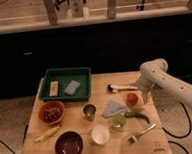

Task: Place apple in paper cup

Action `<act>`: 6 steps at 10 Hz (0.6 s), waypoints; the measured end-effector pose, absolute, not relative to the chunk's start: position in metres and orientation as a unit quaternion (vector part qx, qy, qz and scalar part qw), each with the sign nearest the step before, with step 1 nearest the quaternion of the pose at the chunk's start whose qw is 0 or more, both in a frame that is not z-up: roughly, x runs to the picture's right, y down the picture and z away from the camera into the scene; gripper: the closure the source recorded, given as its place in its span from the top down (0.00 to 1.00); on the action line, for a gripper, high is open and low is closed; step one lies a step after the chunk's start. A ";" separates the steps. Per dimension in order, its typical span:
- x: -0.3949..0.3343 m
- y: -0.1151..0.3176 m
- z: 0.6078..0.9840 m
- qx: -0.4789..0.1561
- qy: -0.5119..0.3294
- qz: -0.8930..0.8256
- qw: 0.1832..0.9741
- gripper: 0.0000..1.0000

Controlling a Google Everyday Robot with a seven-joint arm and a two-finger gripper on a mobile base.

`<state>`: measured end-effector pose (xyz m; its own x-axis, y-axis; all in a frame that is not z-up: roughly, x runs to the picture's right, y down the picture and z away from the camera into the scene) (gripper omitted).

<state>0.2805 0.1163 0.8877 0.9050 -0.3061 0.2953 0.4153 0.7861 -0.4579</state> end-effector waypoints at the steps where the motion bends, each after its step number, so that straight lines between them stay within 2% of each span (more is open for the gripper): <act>1: 0.280 0.117 0.889 -0.264 -0.108 -0.197 0.938 0.80; 6: 0.273 0.120 0.894 -0.262 -0.131 -0.224 0.930 0.80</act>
